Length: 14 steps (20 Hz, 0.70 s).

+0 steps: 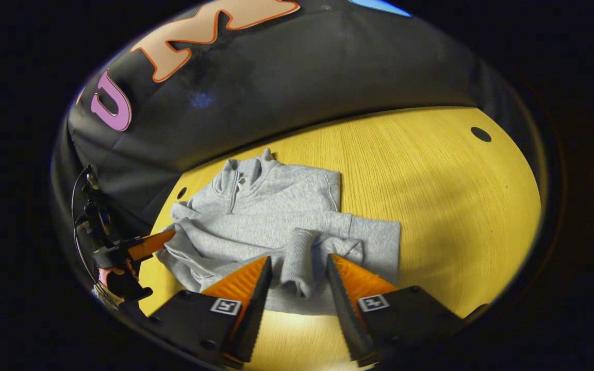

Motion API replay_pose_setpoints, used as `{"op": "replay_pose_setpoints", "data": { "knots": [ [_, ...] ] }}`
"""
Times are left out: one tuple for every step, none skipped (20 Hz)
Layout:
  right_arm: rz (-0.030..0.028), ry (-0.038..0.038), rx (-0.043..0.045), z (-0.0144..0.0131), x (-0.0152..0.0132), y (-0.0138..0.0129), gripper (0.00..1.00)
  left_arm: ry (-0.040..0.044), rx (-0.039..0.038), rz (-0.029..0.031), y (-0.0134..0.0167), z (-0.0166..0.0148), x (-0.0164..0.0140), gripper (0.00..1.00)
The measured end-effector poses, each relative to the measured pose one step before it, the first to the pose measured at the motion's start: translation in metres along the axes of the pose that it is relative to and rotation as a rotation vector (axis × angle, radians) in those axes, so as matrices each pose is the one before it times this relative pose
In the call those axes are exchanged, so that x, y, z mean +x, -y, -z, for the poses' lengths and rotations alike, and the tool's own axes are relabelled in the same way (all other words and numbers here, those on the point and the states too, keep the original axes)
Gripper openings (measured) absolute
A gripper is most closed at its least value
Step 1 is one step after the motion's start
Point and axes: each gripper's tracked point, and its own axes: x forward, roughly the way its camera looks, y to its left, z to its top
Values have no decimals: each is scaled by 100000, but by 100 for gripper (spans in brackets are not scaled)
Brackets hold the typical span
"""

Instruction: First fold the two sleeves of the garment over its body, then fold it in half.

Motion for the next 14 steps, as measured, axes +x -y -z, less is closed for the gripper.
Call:
{"op": "replay_pose_setpoints", "data": {
  "knots": [
    [-940, 2512, 167, -698, -753, -47, 72, 3685, 1767, -536, -178, -1138, -660, 58],
    [-1058, 2268, 924, -734, -398, -274, 92, 5297, 1516, 687, 82, -1626, -871, 77],
    [-721, 2087, 908, -478, -345, -127, 87, 5799, 1571, 819, 142, -1852, -796, 85],
    [-872, 2123, 540, -681, -514, -210, 96, 4211, 1293, 1266, 376, -1541, -844, 86],
    [-536, 2310, -42, -656, -697, -264, 93, 3309, 952, 1460, 149, -1362, -894, 87],
    [-333, 2673, -556, -767, -610, -142, 93, 2373, 691, 979, 249, -1052, -936, 87],
    [-376, 2376, -975, -599, -984, -272, 98, 1689, 265, 1295, 394, -634, -615, 88],
    [-558, 2377, -1118, -656, -1068, -406, 93, 1502, -348, 1826, 505, -732, -869, 88],
    [-524, 2172, -1490, -578, -1236, -453, 93, 942, -262, 1704, 466, -664, -1316, 88],
    [-598, 2217, -1713, -590, -1159, -561, 98, 536, -281, 1426, 505, -424, -1235, 88],
    [-663, 2410, -1787, -520, -1163, -556, 98, 850, -615, 1086, 559, -381, -1052, 88],
    [-508, 2072, -1717, -529, -1297, -518, 93, 1053, -952, 881, 556, -486, -1220, 89],
    [-594, 1928, -1479, -453, -1218, -530, 98, 801, -762, 1218, 606, -442, -1141, 88],
    [-393, 1575, -1361, -444, -1211, -481, 98, 563, -190, 559, 409, -248, -1581, 88]
  ]
}}
